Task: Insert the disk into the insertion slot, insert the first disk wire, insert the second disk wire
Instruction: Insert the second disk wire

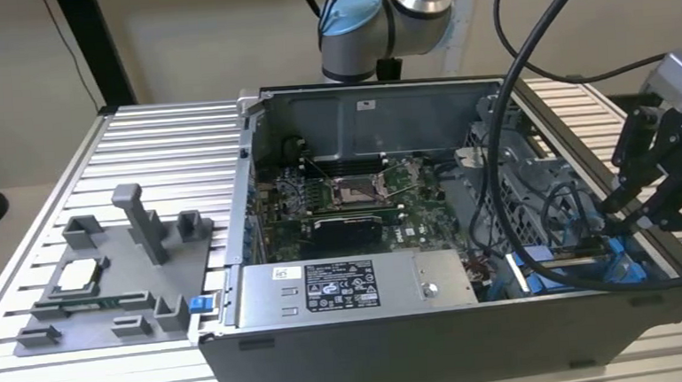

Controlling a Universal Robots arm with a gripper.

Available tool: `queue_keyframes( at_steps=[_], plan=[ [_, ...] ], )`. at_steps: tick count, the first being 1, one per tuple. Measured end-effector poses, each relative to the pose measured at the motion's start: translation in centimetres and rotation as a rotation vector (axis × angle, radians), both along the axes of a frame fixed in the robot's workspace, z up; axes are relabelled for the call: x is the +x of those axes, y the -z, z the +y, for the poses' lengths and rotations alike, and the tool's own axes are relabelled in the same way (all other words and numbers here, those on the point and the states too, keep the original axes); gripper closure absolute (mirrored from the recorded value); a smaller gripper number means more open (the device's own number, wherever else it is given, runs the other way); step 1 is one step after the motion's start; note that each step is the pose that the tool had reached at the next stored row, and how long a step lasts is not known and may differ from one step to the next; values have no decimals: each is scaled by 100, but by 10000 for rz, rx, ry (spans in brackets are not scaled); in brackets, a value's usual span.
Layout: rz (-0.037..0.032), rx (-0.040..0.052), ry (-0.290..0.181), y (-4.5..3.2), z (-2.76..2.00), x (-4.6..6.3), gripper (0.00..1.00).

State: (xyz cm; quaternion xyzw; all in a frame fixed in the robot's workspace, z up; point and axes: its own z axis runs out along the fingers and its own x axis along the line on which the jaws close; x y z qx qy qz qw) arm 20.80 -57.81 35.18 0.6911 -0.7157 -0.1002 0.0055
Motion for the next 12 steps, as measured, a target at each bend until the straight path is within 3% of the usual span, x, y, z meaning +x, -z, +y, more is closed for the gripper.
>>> queue_keyframes(
  at_steps=[12],
  plan=[
    [-1, 175, 0, 10, 0, 0, 0]
  ],
)
